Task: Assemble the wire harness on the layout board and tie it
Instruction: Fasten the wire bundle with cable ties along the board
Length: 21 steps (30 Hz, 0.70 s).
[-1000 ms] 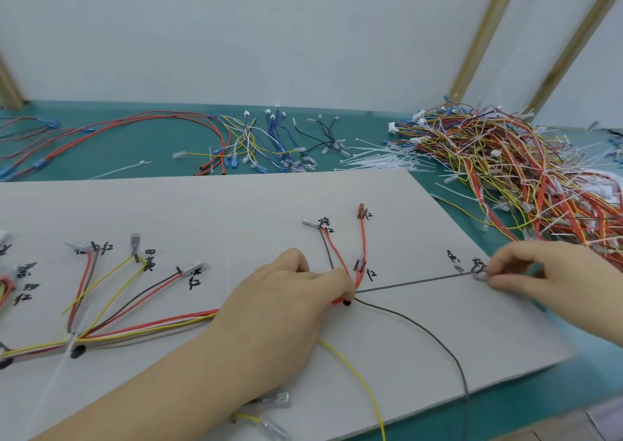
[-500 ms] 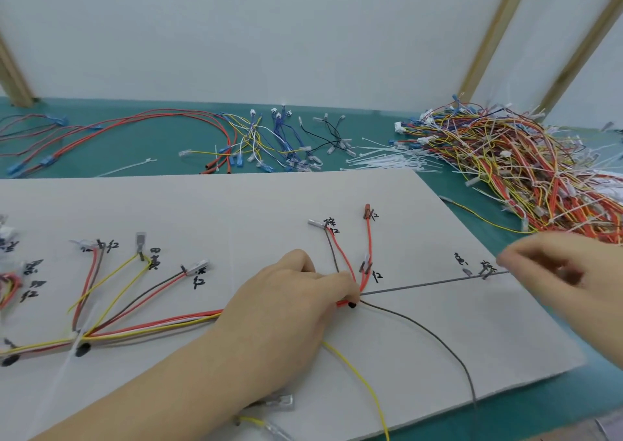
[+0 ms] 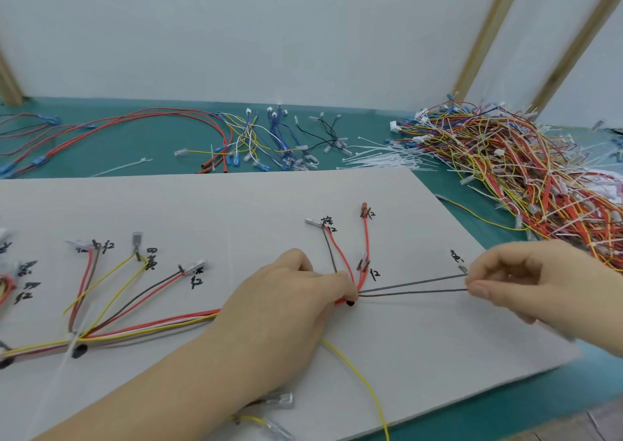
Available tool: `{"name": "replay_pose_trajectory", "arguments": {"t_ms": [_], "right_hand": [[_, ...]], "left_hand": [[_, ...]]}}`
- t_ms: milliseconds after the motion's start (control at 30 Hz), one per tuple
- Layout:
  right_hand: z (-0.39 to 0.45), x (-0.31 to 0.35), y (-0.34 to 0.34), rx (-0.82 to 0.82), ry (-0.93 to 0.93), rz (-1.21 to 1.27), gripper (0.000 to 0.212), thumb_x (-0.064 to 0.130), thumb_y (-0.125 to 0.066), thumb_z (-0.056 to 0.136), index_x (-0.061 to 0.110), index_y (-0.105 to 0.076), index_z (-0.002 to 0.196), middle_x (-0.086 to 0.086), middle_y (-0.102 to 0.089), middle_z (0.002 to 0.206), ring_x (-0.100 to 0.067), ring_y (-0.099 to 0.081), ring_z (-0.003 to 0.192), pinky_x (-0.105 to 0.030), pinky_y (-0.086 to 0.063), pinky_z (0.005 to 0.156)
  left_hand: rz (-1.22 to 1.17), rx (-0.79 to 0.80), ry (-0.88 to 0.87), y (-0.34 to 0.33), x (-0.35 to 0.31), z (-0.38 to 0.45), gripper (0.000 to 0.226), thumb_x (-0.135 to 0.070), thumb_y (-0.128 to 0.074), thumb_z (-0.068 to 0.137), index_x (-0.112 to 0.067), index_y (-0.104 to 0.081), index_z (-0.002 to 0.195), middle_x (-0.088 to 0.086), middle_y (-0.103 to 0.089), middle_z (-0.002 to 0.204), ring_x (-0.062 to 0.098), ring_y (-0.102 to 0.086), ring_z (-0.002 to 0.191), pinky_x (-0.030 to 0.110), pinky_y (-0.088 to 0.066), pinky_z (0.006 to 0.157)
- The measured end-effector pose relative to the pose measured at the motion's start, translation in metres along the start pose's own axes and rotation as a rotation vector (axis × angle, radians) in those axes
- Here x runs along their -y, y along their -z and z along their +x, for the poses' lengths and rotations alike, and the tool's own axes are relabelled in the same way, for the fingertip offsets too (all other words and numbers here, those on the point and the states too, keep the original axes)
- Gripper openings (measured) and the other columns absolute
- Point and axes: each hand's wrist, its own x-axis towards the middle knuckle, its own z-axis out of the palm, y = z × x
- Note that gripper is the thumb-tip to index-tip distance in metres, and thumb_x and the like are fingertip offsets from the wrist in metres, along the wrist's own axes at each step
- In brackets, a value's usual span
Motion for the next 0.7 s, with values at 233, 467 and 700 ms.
{"name": "replay_pose_trajectory", "arguments": {"t_ms": [233,467,700], "right_hand": [[0.018,-0.031,0.021,-0.071,-0.101,0.211,0.028,-0.002,-0.069,0.074,0.024,-0.074,0.069,-0.006,-0.07,0.065,-0.014,-0.067,0.054,-0.017,-0.054,0.052],[0.026,-0.043,0.011,-0.097,-0.118,0.404,0.038,-0.015,-0.059,0.078,0.019,-0.074,0.068,-0.007,-0.072,0.07,-0.012,-0.068,0.06,-0.016,-0.054,0.057],[0.024,-0.046,0.006,-0.168,-0.122,0.551,0.032,-0.016,-0.058,0.076,0.014,-0.069,0.071,-0.003,-0.072,0.071,-0.008,-0.067,0.063,-0.019,-0.055,0.056]], "left_hand": [[0.012,0.003,-0.004,0.001,-0.002,0.0,0.034,-0.023,-0.037,0.096,-0.043,-0.046,0.121,-0.018,-0.037,0.073,0.002,-0.034,0.096,0.029,-0.042,0.082],[0.029,0.011,-0.004,0.001,-0.002,0.0,0.035,-0.023,-0.036,0.096,-0.044,-0.046,0.122,-0.016,-0.044,0.079,0.003,-0.035,0.1,0.028,-0.041,0.082],[0.05,0.025,-0.007,0.0,-0.001,0.001,0.036,-0.025,-0.034,0.096,-0.045,-0.041,0.124,-0.018,-0.051,0.091,0.002,-0.032,0.103,0.024,-0.039,0.083]]}}
